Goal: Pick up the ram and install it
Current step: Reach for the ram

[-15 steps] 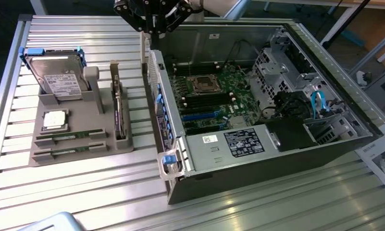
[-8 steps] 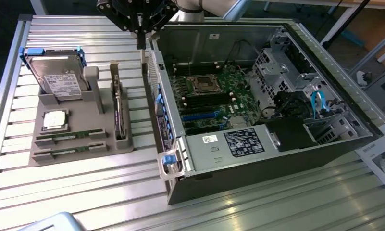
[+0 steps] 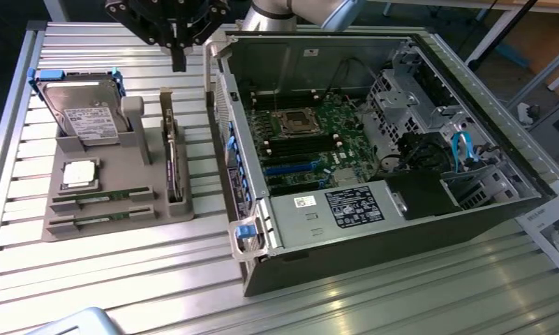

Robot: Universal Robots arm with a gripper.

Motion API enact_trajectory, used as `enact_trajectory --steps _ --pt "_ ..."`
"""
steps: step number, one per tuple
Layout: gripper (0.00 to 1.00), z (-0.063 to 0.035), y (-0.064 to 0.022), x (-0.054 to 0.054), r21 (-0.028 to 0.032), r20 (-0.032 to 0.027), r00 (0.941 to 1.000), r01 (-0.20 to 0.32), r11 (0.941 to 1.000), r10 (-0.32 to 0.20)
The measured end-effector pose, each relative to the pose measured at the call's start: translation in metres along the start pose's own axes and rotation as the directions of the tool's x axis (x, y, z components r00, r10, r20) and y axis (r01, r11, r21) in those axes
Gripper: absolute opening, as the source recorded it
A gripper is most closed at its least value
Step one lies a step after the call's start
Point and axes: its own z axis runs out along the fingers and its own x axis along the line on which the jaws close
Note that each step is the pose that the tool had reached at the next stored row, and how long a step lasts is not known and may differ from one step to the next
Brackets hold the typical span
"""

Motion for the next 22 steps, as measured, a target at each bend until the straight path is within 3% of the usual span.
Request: enact_trajectory --steps 3,13,19,22 --pt "0.10 -0.0005 -0.0017 0.022 0.0000 0.0000 1.0000 0.000 1.0000 0.000" --pt "0.10 0.0009 -0.0028 0.036 0.0007 -0.0096 1.0000 0.000 1.0000 0.000" --pt "0.10 0.0019 -0.0040 0.051 0.0013 -0.0164 0.9999 -0.001 1.0000 0.001" --pt "0.10 0.0024 -0.0052 0.066 0.0017 -0.0213 0.9998 -0.001 1.0000 0.001"
